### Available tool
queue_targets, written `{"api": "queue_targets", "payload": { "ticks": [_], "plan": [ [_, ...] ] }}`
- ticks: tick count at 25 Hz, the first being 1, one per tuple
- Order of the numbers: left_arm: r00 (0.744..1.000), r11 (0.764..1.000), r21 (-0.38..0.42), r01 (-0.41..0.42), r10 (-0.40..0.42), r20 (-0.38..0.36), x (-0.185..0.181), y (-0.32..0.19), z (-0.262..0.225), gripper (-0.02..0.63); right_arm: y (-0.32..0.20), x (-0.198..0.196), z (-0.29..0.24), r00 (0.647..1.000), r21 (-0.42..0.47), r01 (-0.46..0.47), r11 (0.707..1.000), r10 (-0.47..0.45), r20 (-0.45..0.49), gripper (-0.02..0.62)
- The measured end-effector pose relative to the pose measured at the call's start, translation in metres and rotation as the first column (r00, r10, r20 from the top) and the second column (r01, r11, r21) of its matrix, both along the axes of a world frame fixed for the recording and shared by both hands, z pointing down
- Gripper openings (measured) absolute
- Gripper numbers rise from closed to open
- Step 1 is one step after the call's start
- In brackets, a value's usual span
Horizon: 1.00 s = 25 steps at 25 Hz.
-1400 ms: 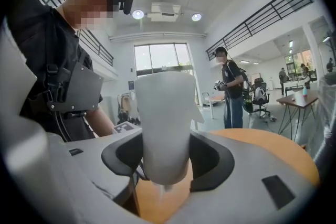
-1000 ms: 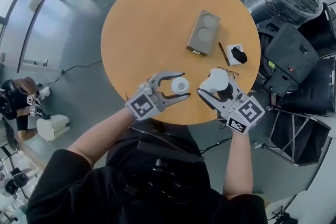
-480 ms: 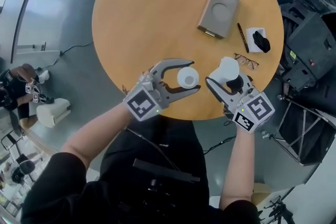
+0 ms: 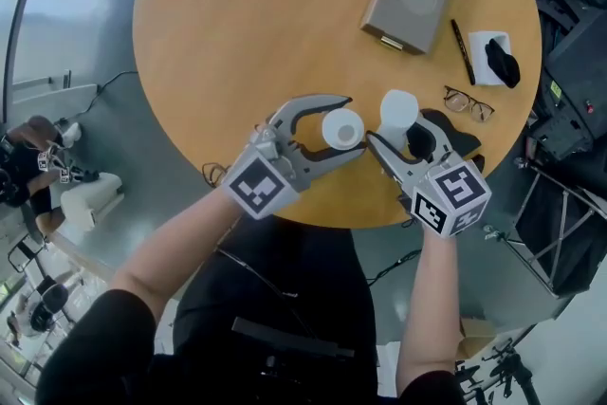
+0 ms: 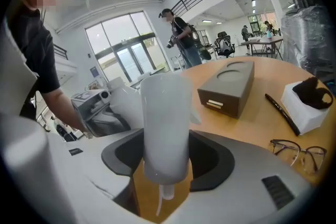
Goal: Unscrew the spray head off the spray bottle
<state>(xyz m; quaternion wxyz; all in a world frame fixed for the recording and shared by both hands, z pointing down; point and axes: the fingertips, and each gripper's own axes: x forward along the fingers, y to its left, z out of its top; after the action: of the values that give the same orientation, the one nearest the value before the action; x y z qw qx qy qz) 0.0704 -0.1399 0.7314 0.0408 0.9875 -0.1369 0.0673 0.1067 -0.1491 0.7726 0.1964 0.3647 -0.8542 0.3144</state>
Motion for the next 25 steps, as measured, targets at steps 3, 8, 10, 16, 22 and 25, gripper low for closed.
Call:
{"api": "queue_targets", "payload": {
  "ticks": [3,8,10,16,22,25],
  "plan": [
    [1.000,1.000,-0.011,-0.001,0.001,0.007,0.005,-0.007,0.023,0.310,-0.003,0.004,0.030,0.997,-0.035,0.010,0.999,-0.013,-0.082,0.262],
    [1.000,1.000,-0.011,0.001,-0.001,0.028,0.014,-0.018,0.053,0.308,-0.006,0.012,0.067,0.981,-0.072,0.021,0.997,-0.035,-0.193,0.262],
    [0.999,1.000,-0.013,0.006,-0.005,0.035,0.016,-0.020,0.061,0.310,-0.006,0.013,0.078,0.972,-0.085,0.026,0.996,-0.044,-0.229,0.262],
    [0.996,1.000,-0.014,0.013,-0.012,0.084,0.018,-0.021,0.085,0.309,-0.007,0.017,0.103,0.943,-0.104,0.034,0.994,-0.066,-0.325,0.262],
    [0.994,1.000,-0.017,0.022,-0.021,0.106,0.014,-0.017,0.089,0.311,-0.011,0.013,0.106,0.909,-0.092,0.047,0.995,-0.081,-0.408,0.264],
    [0.993,0.999,-0.011,0.031,-0.030,0.114,0.012,-0.015,0.091,0.314,-0.012,0.012,0.108,0.894,-0.076,0.063,0.995,-0.090,-0.439,0.264]
  ]
}}
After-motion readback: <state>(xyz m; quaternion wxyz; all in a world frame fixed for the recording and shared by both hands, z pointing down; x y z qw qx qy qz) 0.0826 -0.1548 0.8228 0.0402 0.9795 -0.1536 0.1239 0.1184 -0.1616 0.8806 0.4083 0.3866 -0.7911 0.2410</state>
